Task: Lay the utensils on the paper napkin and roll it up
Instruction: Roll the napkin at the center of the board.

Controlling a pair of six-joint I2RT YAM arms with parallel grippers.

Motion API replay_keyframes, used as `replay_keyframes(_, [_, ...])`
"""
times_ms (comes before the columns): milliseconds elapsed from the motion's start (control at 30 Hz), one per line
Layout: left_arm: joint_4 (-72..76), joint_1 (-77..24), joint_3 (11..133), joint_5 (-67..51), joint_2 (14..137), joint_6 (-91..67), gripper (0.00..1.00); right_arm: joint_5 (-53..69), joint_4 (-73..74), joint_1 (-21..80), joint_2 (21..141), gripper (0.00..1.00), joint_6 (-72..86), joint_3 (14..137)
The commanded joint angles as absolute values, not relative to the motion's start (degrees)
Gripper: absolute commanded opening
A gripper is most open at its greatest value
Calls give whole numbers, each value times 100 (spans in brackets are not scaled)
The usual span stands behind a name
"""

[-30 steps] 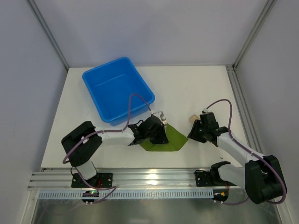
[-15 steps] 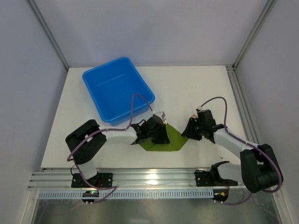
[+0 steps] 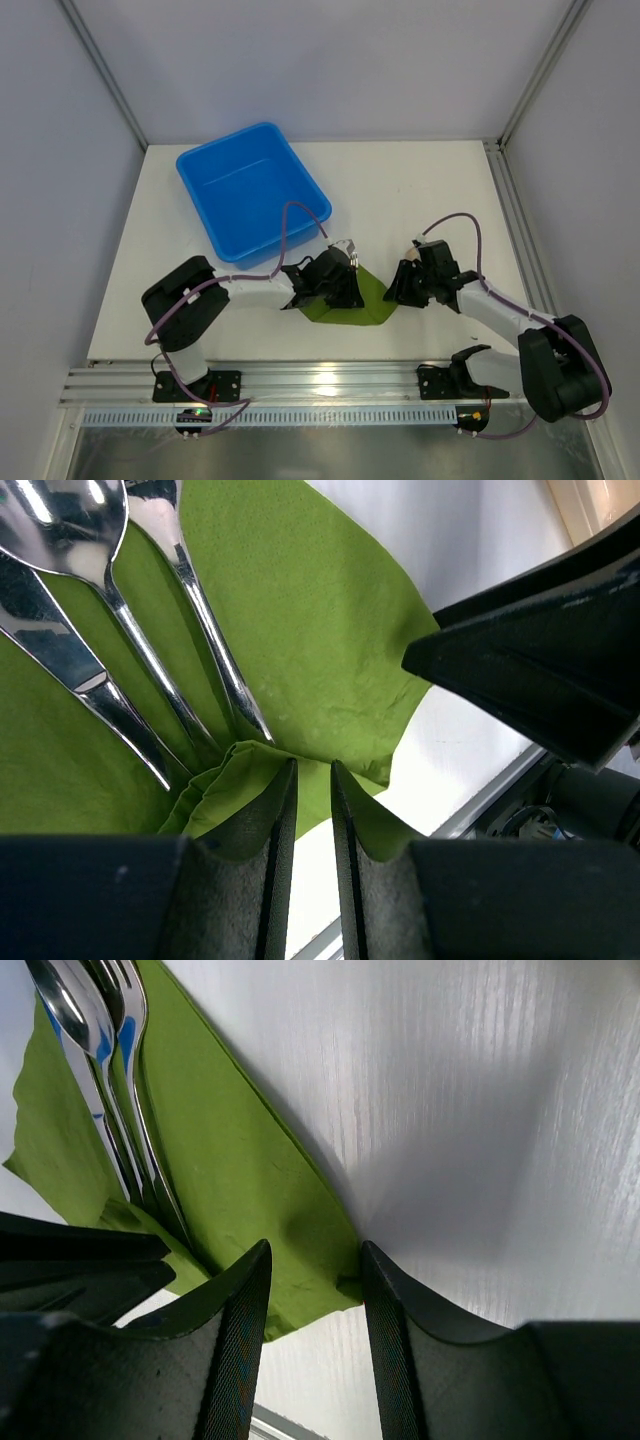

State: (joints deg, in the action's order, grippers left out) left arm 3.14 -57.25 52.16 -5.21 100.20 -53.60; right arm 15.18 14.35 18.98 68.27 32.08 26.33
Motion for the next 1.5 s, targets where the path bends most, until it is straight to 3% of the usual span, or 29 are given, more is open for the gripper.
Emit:
replay_keyframes(0, [404,-5757,5361,-536,10002,-5379,21,1696,1582,1951,6513,45,3304,2488])
replay_keyframes(567, [413,-5775,5326,-519,10020,-5370,20,1133,2075,1960,5194,45,4148,1837])
replay_keyframes(1133, [448,-5783,5265,-518,10011,-5379,21,1265,1073,1969,6178,45,4465,1766])
replay_keyframes(1467, [448,-5783,5203,-492,10020,-5370,20,2012,361,1969,6671,45,4316,1837])
